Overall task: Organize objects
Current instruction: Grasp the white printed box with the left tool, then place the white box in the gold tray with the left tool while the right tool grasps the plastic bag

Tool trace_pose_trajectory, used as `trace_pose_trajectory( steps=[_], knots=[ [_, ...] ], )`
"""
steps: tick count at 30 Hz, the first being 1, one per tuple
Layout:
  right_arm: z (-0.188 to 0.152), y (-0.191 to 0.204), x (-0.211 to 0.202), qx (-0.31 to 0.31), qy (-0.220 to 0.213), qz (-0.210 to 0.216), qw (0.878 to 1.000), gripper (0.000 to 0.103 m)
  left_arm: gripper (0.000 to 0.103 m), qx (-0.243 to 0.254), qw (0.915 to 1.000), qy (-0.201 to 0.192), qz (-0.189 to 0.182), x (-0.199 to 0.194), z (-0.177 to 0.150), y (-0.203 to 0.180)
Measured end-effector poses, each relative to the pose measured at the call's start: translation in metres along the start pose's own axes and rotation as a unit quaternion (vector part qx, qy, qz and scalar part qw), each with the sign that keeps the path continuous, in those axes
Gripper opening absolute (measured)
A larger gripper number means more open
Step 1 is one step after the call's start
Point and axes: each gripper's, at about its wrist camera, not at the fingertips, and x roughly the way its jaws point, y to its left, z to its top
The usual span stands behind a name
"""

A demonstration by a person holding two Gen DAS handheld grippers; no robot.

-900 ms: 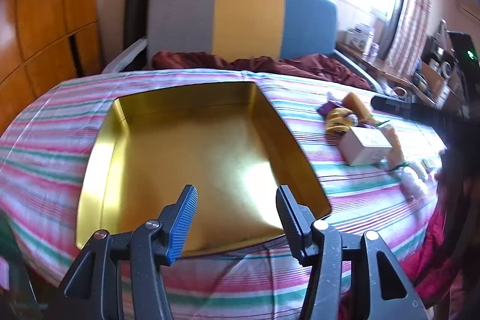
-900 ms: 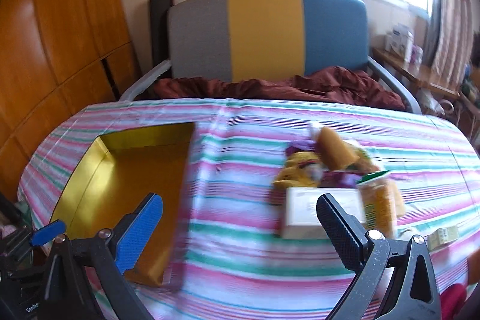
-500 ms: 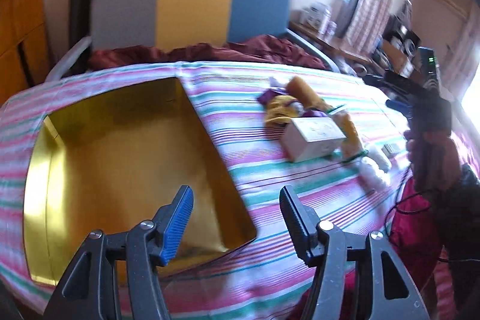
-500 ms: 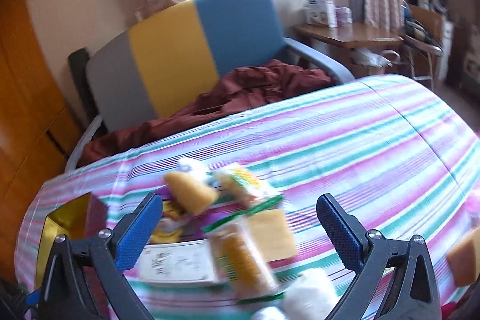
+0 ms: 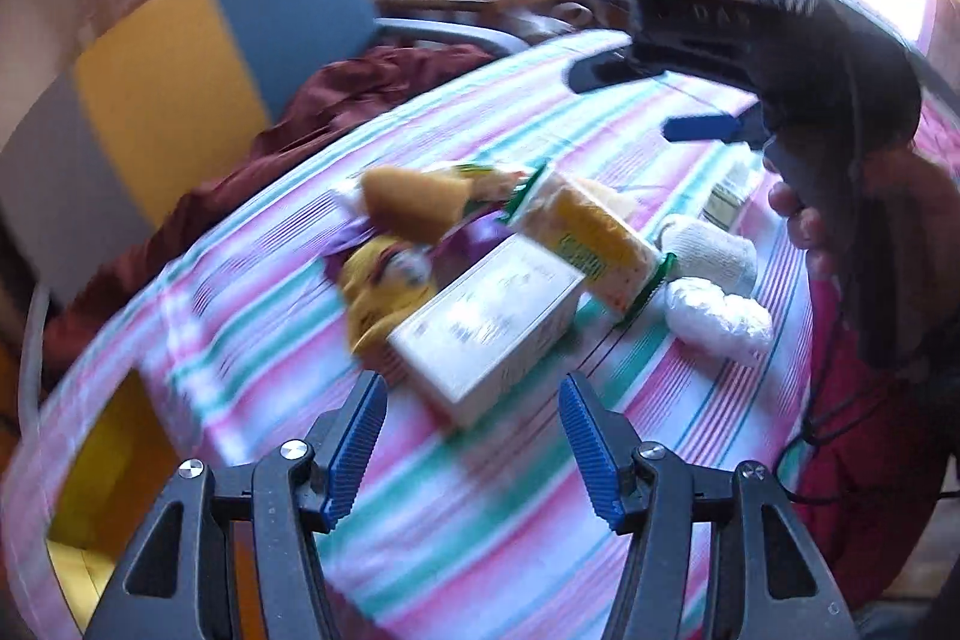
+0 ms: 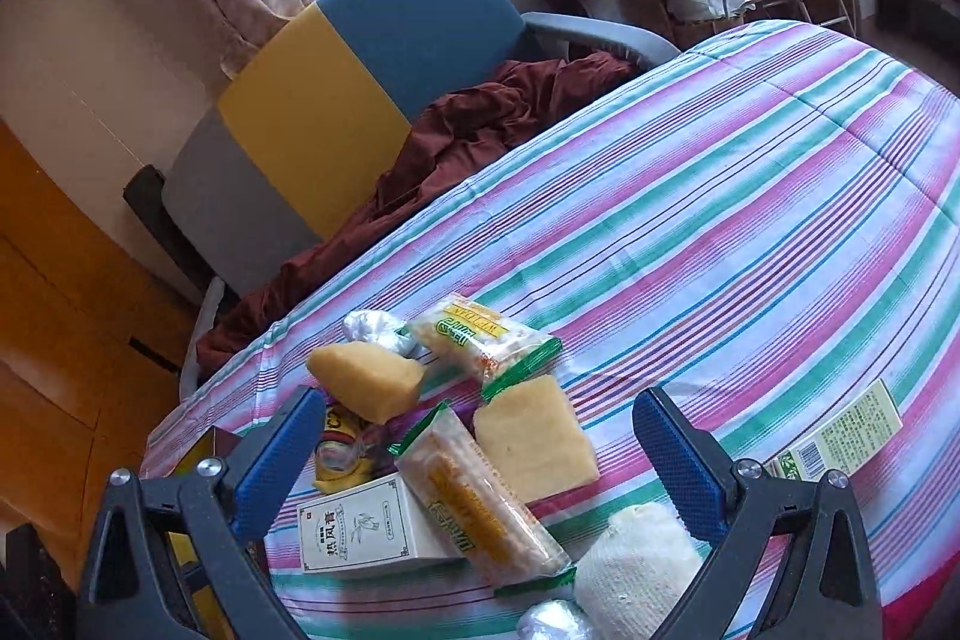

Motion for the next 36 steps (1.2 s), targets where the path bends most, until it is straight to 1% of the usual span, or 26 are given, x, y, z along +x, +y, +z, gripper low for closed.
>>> trace_pose_trajectory(
  steps=[2, 5, 7, 9, 10, 11, 17, 18, 19, 20, 22, 24, 27, 29, 32, 34, 36],
  knots=[
    [0.0, -0.002, 0.0, 0.004, 0.003, 0.006, 1.0, 0.103, 0.061, 0.036, 0.9992, 0.009, -0.013, 0.012, 0.009, -0.007],
    [0.001, -0.006, 0.003, 0.015, 0.01, 0.014, 1.0, 0.103, 0.061, 0.082, 0.9961, 0.031, -0.015, 0.033, 0.019, -0.013],
    [0.0, -0.007, 0.004, 0.019, 0.015, 0.017, 1.0, 0.103, 0.071, 0.107, 0.9934, 0.039, -0.014, 0.045, 0.024, -0.016],
    [0.0, -0.007, 0.006, 0.02, 0.019, 0.021, 0.999, 0.103, 0.074, 0.124, 0.9914, 0.038, -0.015, 0.053, 0.029, -0.016],
    [0.0, -0.007, 0.006, 0.021, 0.021, 0.023, 0.999, 0.103, 0.081, 0.129, 0.9908, 0.036, -0.018, 0.057, 0.031, -0.015],
    [0.0, -0.007, 0.006, 0.021, 0.022, 0.025, 0.999, 0.103, 0.083, 0.129, 0.9905, 0.04, -0.022, 0.061, 0.033, -0.014],
    [0.001, -0.008, 0.007, 0.022, 0.024, 0.031, 0.999, 0.103, 0.083, 0.126, 0.9896, 0.057, -0.037, 0.081, 0.04, -0.01],
    [0.001, -0.009, 0.007, 0.023, 0.025, 0.031, 0.999, 0.103, 0.076, 0.122, 0.99, 0.058, -0.04, 0.082, 0.039, -0.011],
    [0.001, -0.01, 0.008, 0.024, 0.026, 0.031, 0.999, 0.103, 0.067, 0.117, 0.9905, 0.059, -0.041, 0.084, 0.038, -0.012],
    [0.001, -0.01, 0.008, 0.025, 0.027, 0.03, 0.999, 0.103, 0.066, 0.111, 0.9915, 0.057, -0.038, 0.085, 0.037, -0.012],
    [0.002, -0.011, 0.009, 0.024, 0.028, 0.027, 0.999, 0.103, 0.056, 0.101, 0.9933, 0.048, -0.028, 0.08, 0.032, -0.016],
    [0.002, -0.011, 0.01, 0.023, 0.028, 0.021, 0.999, 0.103, 0.053, 0.082, 0.9953, 0.045, -0.022, 0.073, 0.026, -0.02],
    [0.003, -0.013, 0.01, 0.025, 0.028, 0.018, 0.999, 0.103, 0.053, 0.027, 0.9989, 0.036, -0.018, 0.058, 0.008, -0.021],
    [0.003, -0.014, 0.011, 0.025, 0.029, 0.015, 0.999, 0.103, 0.052, -0.004, 0.9996, 0.024, -0.011, 0.045, -0.008, -0.023],
    [0.001, -0.012, 0.013, 0.02, 0.035, 0.013, 0.999, 0.103, 0.052, -0.043, 0.999, 0.013, -0.002, 0.025, -0.033, -0.027],
    [0.0, -0.009, 0.016, 0.011, 0.041, 0.014, 0.999, 0.103, 0.051, -0.069, 0.9975, 0.015, -0.006, 0.017, -0.048, -0.028],
    [-0.002, -0.005, 0.02, 0.002, 0.052, 0.018, 0.998, 0.103, 0.051, -0.086, 0.9962, 0.007, -0.005, 0.009, -0.061, -0.031]
  ],
)
